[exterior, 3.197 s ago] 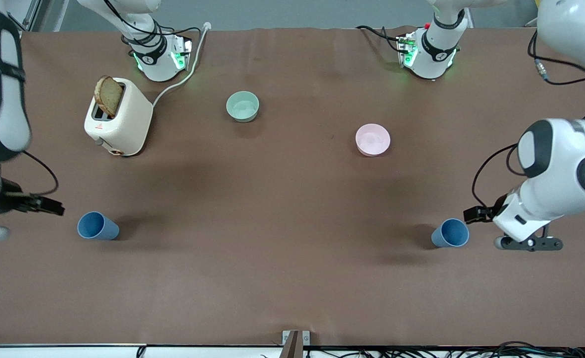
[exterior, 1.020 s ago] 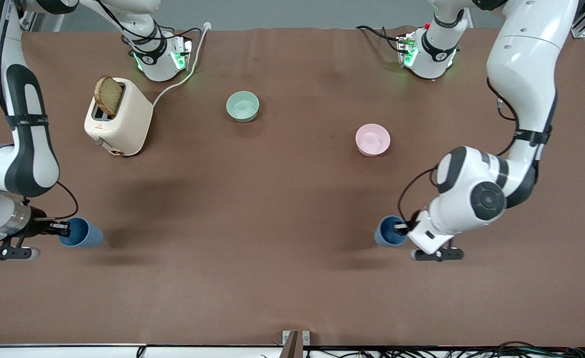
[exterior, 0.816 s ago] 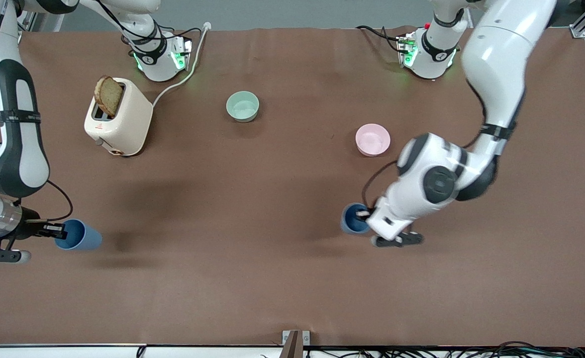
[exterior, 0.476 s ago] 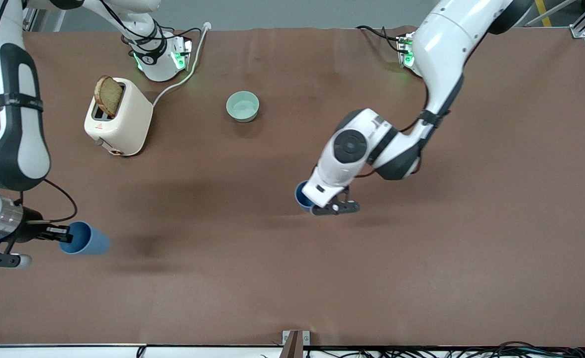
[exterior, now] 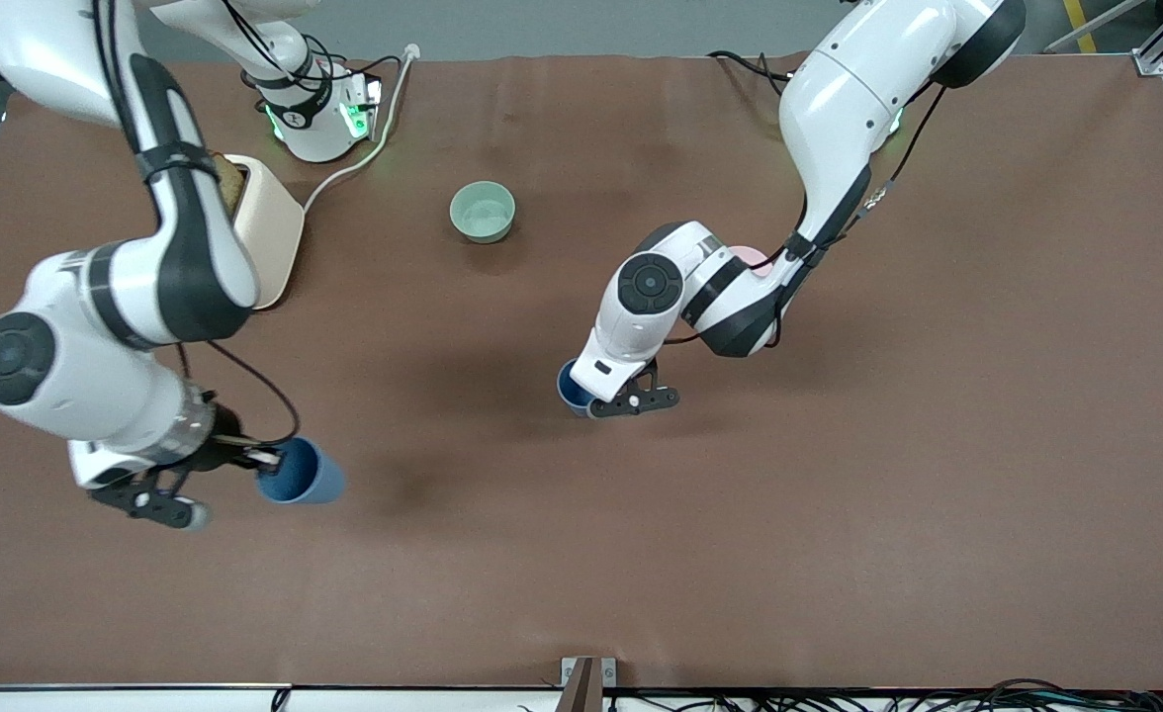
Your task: Stack blue cups with both arms
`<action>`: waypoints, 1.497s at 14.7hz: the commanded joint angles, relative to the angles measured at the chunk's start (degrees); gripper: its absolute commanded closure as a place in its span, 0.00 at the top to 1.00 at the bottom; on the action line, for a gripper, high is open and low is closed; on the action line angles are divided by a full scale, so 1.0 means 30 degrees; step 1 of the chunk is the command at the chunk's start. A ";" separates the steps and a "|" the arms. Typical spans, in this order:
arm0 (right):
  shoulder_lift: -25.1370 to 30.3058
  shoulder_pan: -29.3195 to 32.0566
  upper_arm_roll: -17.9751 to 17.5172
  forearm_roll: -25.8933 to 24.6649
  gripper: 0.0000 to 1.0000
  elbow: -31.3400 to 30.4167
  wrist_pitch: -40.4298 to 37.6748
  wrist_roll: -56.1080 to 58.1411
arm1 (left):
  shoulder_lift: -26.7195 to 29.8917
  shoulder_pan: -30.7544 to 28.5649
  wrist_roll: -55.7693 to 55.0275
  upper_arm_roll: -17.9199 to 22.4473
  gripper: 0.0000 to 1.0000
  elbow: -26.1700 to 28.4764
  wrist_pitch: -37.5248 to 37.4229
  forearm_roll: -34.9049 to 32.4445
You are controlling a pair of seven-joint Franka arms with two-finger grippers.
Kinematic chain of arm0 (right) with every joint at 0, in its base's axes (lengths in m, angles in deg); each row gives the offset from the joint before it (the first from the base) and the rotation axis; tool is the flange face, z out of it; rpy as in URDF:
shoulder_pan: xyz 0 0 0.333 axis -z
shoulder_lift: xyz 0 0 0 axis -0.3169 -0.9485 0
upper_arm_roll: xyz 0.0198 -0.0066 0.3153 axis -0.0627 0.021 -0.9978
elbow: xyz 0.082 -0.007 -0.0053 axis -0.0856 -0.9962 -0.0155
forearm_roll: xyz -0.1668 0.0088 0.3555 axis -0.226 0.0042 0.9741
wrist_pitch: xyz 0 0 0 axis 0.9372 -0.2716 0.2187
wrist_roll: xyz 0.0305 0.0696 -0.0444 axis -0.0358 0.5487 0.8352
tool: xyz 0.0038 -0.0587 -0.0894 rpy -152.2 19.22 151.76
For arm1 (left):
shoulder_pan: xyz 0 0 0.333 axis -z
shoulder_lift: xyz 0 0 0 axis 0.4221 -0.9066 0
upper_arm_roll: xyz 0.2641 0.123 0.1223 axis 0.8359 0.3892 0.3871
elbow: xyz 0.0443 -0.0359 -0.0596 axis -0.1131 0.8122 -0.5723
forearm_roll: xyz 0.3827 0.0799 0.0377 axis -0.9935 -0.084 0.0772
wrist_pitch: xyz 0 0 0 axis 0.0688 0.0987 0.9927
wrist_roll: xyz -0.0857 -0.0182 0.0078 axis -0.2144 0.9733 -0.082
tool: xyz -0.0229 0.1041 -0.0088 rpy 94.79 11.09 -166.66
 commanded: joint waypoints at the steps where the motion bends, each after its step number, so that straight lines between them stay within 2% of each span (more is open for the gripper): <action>1: 0.0364 -0.1454 0.0167 0.0859 0.01 -0.0195 0.0015 -0.2155 | 0.0440 -0.0182 -0.0375 0.0083 1.00 -0.0165 -0.0042 -0.0399; 5: 0.0364 -0.4089 0.0196 0.0919 0.01 -0.0225 -0.0043 -0.4469 | 0.3538 -0.2257 0.0324 0.0318 1.00 -0.0253 -0.2700 -0.0457; 10: 0.0218 -0.7314 0.0225 0.0831 0.01 -0.0225 0.0132 -0.6640 | 0.7905 -0.5421 0.4503 0.0142 1.00 -0.0311 -0.7502 -0.0428; 14: 0.0013 -0.8780 0.0254 0.0802 0.01 -0.0283 0.0162 -0.7344 | 1.0661 -0.7650 1.0042 0.0083 1.00 -0.0312 -0.9940 0.0242; 18: -0.0396 -0.8609 0.0255 0.0714 0.01 -0.0313 0.0220 -0.7435 | 1.2830 -0.9730 1.4670 0.0287 1.00 -0.0282 -1.2283 0.2380; 20: -0.0835 -0.8578 0.0255 0.0743 0.01 -0.0313 0.1093 -0.7464 | 1.4438 -0.9211 1.6756 0.1948 1.00 0.0881 -1.2524 0.3435; 22: -0.0954 -0.8782 0.0255 0.0802 0.01 -0.0342 0.1771 -0.7493 | 1.5962 -0.7341 1.8046 0.4407 1.00 0.2610 -1.2582 0.3585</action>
